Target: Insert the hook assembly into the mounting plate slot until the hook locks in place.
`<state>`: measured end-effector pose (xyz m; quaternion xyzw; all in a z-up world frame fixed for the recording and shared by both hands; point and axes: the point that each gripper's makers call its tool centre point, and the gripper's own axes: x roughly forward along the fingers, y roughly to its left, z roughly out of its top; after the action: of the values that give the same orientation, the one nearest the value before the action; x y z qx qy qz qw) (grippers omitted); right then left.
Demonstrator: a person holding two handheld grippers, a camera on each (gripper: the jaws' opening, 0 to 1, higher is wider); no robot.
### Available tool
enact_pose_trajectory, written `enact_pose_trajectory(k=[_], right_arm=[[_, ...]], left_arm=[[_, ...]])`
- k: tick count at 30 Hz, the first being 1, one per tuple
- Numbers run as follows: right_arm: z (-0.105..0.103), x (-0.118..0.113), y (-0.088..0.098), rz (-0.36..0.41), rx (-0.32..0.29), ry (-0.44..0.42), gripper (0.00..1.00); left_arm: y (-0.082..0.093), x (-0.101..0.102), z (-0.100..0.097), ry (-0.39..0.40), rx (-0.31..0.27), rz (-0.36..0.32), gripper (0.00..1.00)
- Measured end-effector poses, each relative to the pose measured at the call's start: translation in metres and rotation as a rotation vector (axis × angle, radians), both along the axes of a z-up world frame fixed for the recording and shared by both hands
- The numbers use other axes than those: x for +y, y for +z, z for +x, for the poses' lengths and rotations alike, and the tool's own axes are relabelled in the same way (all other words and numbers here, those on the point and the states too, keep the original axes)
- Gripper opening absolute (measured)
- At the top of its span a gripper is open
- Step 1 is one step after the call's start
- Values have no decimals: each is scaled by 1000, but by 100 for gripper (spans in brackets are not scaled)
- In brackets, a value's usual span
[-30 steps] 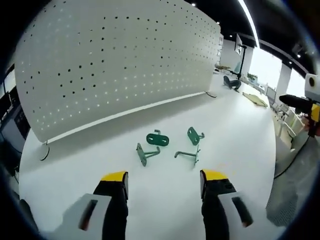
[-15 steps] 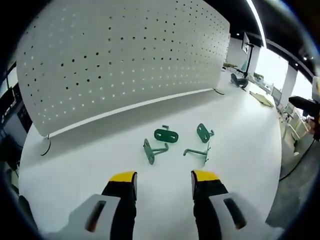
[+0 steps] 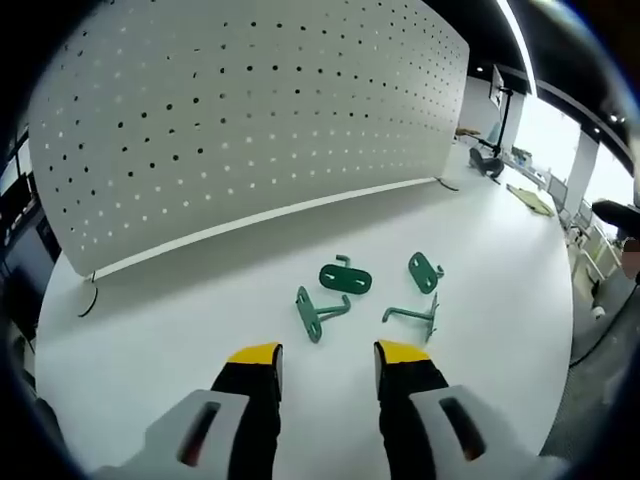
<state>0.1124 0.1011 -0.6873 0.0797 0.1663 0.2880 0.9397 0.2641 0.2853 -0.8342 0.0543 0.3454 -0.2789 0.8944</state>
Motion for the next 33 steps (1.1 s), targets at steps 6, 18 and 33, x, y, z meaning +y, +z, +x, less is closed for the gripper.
enact_pose_trajectory(k=[6, 18, 33], right_arm=[[2, -1, -2, -3, 6, -1, 60], [2, 2, -4, -4, 16, 10, 60], [1, -2, -4, -3, 15, 1, 58]], left_arm=[[-2, -2, 6, -2, -8, 18, 34], [-6, -5, 11, -14, -20, 62, 25], [-10, -5, 16, -14, -14, 82, 16]])
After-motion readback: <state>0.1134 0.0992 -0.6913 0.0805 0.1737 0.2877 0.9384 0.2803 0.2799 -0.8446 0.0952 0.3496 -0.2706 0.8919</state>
